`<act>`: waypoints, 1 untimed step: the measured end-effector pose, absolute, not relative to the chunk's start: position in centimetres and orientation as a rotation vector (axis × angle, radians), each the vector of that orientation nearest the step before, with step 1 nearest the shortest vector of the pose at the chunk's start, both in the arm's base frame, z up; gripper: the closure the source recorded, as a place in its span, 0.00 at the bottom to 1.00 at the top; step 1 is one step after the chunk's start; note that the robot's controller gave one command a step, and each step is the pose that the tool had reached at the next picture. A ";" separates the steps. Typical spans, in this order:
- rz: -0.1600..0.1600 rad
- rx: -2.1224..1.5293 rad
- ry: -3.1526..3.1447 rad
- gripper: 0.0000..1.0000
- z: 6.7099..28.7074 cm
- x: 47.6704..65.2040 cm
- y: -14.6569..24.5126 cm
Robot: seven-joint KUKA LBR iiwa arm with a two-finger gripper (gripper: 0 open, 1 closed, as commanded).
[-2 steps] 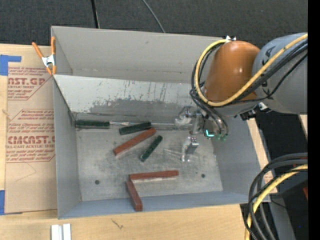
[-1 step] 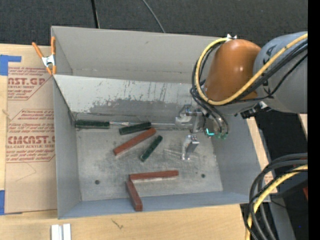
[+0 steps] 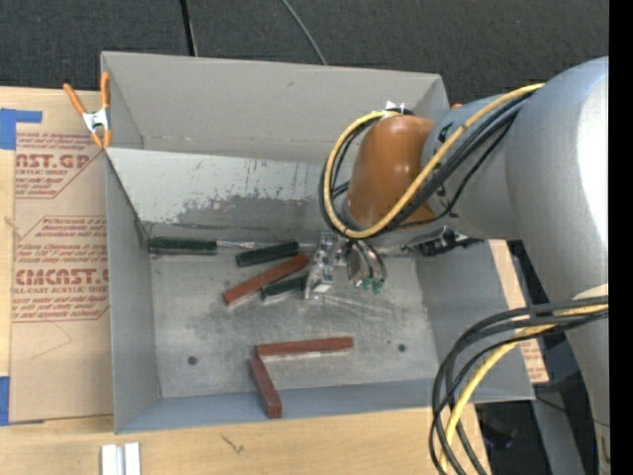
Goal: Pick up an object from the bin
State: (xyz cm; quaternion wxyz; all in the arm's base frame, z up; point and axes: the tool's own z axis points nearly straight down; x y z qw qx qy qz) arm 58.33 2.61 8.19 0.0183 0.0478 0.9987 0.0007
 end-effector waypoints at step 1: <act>0.002 0.148 3.101 1.00 8.2 58.3 2.6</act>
Offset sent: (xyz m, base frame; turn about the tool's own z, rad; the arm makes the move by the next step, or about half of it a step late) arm -0.0146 0.0019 0.1409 -0.1161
